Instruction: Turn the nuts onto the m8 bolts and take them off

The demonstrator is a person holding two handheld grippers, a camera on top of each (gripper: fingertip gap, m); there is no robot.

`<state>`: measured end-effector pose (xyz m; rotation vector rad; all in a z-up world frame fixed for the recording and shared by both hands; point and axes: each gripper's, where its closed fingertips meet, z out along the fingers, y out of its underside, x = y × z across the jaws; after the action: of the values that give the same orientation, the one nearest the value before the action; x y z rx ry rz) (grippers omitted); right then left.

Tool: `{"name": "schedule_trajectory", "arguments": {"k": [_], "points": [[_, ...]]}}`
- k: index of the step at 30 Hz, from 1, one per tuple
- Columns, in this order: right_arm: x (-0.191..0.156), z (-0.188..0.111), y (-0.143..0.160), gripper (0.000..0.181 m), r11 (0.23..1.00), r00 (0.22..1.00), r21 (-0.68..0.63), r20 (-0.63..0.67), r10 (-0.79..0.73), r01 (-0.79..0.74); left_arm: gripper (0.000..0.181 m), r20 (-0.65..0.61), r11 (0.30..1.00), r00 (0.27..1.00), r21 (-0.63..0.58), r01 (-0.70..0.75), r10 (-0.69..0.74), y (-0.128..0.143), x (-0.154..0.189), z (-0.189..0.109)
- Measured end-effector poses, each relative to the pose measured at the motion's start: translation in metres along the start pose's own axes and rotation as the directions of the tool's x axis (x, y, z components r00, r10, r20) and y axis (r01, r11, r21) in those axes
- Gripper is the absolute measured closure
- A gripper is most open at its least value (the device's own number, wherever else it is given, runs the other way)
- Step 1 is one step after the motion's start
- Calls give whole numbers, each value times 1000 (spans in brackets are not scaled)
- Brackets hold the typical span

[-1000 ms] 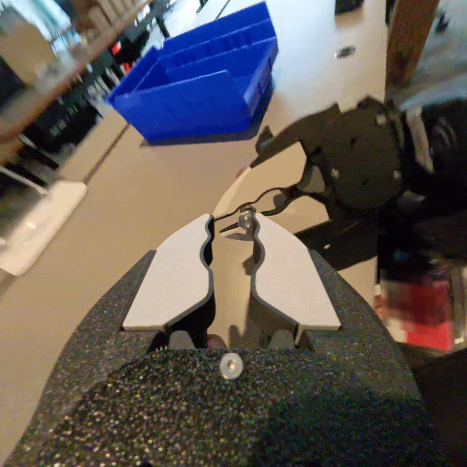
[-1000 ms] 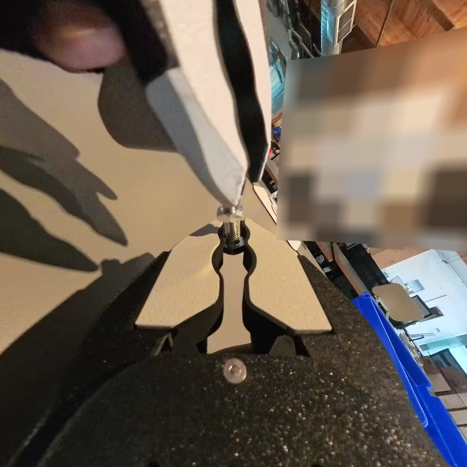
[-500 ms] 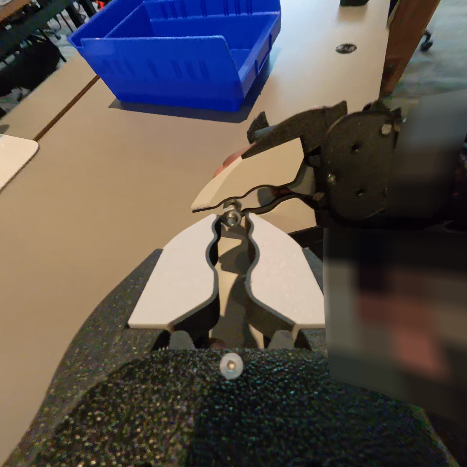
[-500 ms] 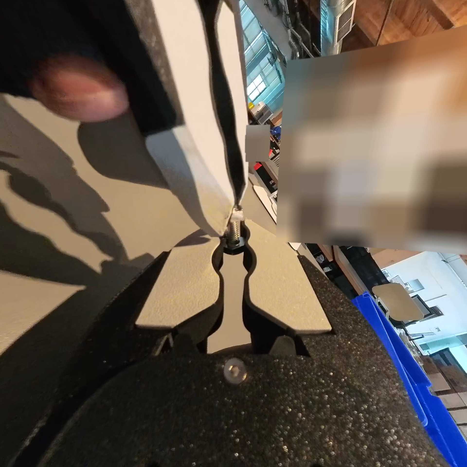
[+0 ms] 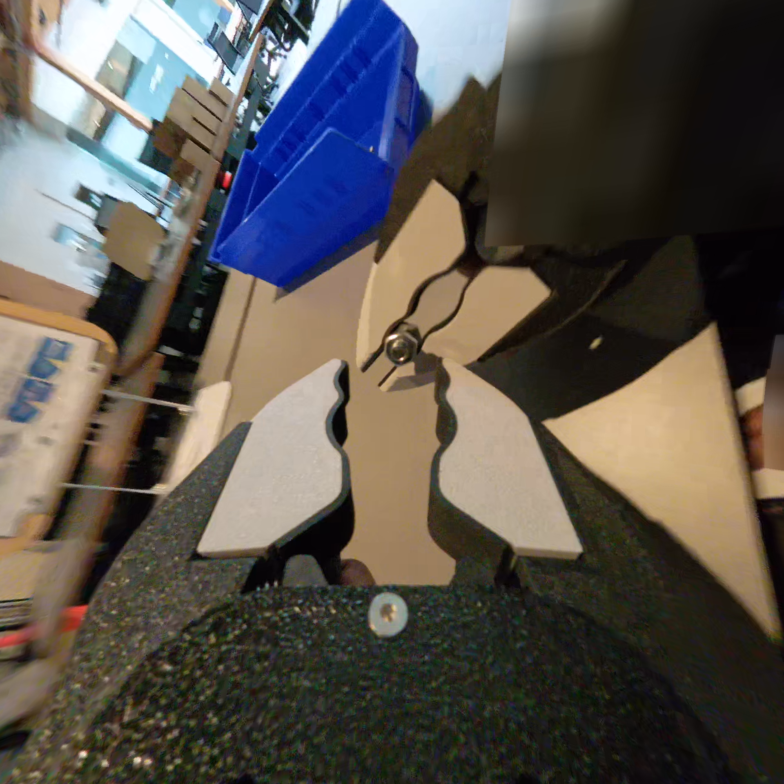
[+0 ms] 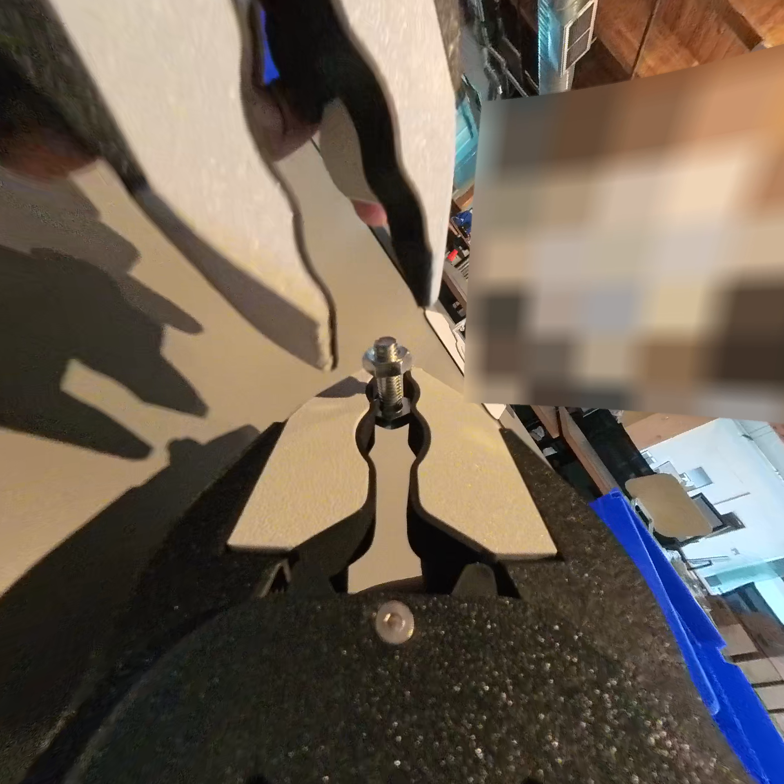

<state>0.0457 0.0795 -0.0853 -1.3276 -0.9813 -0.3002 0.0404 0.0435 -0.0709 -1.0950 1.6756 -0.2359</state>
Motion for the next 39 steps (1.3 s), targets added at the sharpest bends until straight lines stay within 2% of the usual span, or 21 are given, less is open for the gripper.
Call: {"name": "schedule_trajectory", "arguments": {"k": [2,5,10,14,17,19,21,24,27,29,33,35,37,39], "points": [[1,0,0,171,1000,1000,0,-4,1,-1,148,-40,970,969,22,243,-242,-5,-5,-5],[1,0,0,171,1000,1000,0,-8,-8,8,155,-93,822,818,-5,569,-567,-4,-7,-3],[2,0,0,171,1000,1000,0,-14,-2,2,154,-181,727,715,-1,686,-675,-11,5,1],[1,-1,0,171,1000,1000,-1,-14,-6,6,156,-141,738,728,-22,675,-670,-8,6,6],[1,-1,0,171,1000,1000,-1,-14,-4,4,167,-116,785,778,-27,618,-617,-6,7,7],[1,0,1,171,1000,1000,-4,-13,-6,6,167,-89,846,841,-24,533,-533,-5,7,7],[1,0,1,171,1000,1000,-5,-14,-6,6,167,-61,915,913,-13,404,-404,-5,6,8],[1,-1,1,171,1000,1000,-7,-14,-3,3,167,-3,992,992,0,127,-127,-4,5,8],[-1,0,2,171,1000,1000,-11,-11,-15,15,167,62,978,976,-20,-208,209,-2,4,9],[-1,0,1,171,1000,1000,-8,-10,-16,16,166,75,960,957,-36,-278,280,-1,2,8],[0,-1,1,171,1000,1000,-3,-11,0,0,156,28,996,997,45,-75,74,-13,2,0],[0,-1,1,171,1000,1000,-2,-10,-1,1,155,-26,994,996,63,85,-84,-19,3,-5],[0,-1,1,171,1000,1000,-3,-10,-4,4,160,-16,956,956,35,293,-292,-17,-5,-5],[0,-1,1,171,1000,1000,-2,-11,0,0,160,-42,884,883,-15,467,-467,-12,-5,-3]]}}
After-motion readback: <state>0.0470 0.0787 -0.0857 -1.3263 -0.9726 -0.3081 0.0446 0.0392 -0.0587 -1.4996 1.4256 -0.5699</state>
